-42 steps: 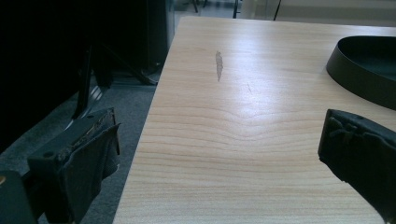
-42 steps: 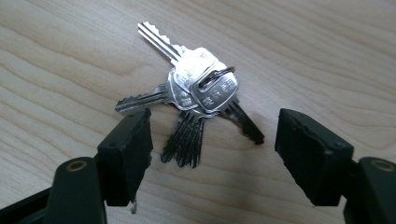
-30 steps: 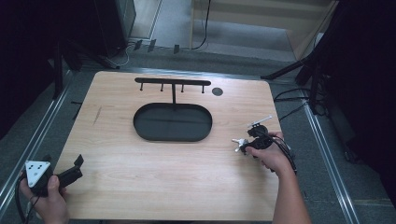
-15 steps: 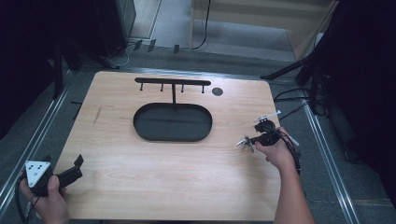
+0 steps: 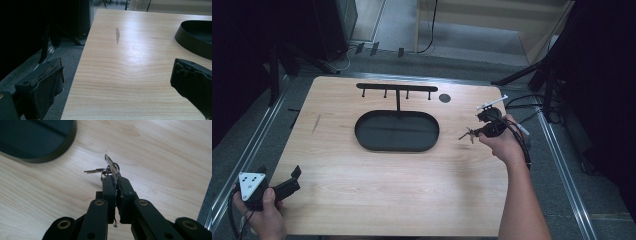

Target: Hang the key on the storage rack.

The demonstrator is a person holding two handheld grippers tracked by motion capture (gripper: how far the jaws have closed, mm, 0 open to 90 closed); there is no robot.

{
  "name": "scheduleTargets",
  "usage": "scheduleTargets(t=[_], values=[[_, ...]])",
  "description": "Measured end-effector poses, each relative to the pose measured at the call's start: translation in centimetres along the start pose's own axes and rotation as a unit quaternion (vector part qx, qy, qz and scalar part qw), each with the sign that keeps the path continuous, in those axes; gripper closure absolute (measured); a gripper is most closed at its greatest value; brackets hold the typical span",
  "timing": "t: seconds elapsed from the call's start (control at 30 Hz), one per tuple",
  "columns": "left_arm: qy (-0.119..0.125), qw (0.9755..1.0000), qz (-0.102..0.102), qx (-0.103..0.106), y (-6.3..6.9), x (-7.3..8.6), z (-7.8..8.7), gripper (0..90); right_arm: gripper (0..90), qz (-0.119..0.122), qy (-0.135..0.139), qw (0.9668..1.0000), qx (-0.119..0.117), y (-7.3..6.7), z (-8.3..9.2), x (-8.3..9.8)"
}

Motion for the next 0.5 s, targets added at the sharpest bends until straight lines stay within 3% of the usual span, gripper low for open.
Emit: scheduleTargets(t=[0.33,0.5], values=[[0.000,1.0000,0.003,0.001,0.0,0.0,0.0,0.0,86.4,0.031,0.017,0.9994,0.000,-2.4,1.2,-3.7],[0.000,1.0000,0.003,0.003,-0.1,0.0,0.0,0.0,86.3,0.028,0.036,0.9990,0.005,-3.0,1.7,-4.8]])
Point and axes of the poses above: each handheld gripper's, and its own axes: z roughly backward along the jaws, x roughly out of its underside, y roughly to its right, the point moved 2 cm from there along -z, roughly forward along the jaws, and after that the axes turned 6 degrees about z, right-handed, at the moved point
